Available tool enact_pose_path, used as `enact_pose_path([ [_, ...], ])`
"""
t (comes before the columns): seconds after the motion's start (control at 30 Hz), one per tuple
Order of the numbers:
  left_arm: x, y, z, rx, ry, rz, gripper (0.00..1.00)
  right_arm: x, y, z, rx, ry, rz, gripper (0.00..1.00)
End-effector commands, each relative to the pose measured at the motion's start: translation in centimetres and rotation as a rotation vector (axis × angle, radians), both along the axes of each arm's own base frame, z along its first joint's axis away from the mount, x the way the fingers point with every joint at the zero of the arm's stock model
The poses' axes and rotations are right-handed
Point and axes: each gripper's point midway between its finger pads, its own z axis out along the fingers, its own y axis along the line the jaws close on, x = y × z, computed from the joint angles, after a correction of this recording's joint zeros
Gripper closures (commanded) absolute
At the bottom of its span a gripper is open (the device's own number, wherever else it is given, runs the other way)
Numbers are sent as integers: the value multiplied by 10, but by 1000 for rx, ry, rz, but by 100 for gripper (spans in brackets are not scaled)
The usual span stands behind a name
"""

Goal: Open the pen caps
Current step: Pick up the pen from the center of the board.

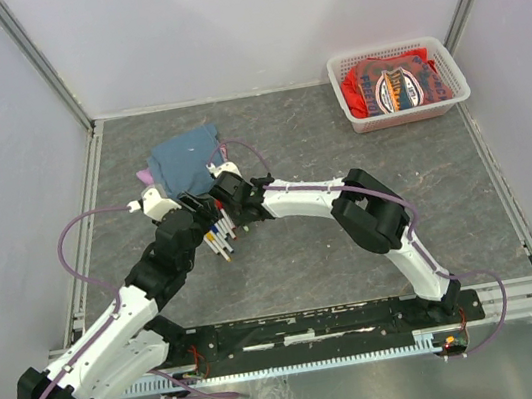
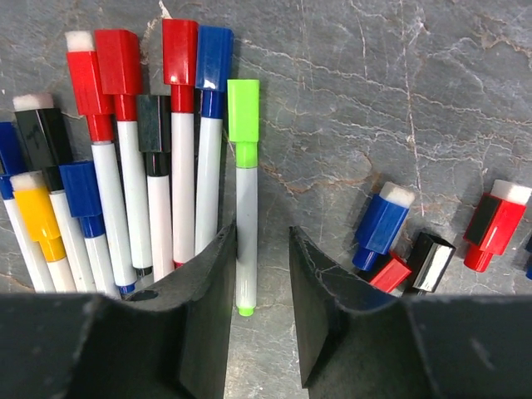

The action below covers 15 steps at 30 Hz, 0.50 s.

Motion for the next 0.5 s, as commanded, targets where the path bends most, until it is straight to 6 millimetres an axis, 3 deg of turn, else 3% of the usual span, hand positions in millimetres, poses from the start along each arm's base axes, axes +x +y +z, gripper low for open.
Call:
enact_pose_path([
  [0.0, 6, 8, 9, -39, -42, 67, 34, 2, -3, -6, -27, 4, -18, 63],
  [0.47, 10, 5, 10, -36, -39, 68, 34, -14, -11, -25, -29, 73, -33, 99],
])
